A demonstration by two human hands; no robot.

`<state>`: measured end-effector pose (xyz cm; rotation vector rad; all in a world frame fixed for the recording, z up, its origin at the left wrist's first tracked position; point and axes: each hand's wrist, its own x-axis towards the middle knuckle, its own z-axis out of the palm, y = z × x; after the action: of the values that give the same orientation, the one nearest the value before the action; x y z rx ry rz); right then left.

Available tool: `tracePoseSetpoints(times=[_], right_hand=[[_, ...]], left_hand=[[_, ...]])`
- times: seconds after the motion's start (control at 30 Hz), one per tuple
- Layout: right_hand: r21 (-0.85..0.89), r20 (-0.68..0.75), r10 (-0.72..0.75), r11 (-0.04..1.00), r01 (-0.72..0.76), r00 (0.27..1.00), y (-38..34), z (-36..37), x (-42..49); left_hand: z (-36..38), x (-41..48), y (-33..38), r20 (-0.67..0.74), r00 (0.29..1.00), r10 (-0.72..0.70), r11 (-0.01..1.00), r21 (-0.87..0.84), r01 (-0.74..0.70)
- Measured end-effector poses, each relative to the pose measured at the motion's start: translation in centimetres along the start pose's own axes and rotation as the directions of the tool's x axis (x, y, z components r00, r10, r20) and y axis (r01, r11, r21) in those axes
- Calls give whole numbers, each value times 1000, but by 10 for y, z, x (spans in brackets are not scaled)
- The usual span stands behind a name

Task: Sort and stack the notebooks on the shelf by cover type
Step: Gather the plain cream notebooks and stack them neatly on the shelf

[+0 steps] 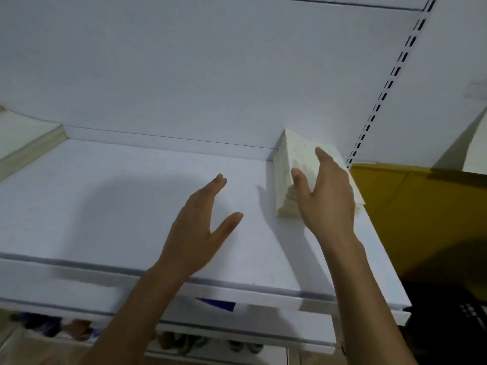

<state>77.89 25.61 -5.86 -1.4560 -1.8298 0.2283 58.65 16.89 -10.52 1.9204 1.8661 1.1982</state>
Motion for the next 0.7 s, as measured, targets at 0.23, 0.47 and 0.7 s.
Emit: tracePoseSetpoints(times=[0.23,0.47,0.7], right_hand=[[103,158,-213,975,199,964,-119,36,-94],[206,270,-350,931,301,897,-208,78,-178],[254,389,-496,868,427,776,-284,132,-219]], left_hand=[[-105,-98,-40,-136,990,-49,982,177,73],[-200,-194,-88,-200,972,-124,861,465,205],[-260,-251,-130,-311,921,-234,784,499,368]])
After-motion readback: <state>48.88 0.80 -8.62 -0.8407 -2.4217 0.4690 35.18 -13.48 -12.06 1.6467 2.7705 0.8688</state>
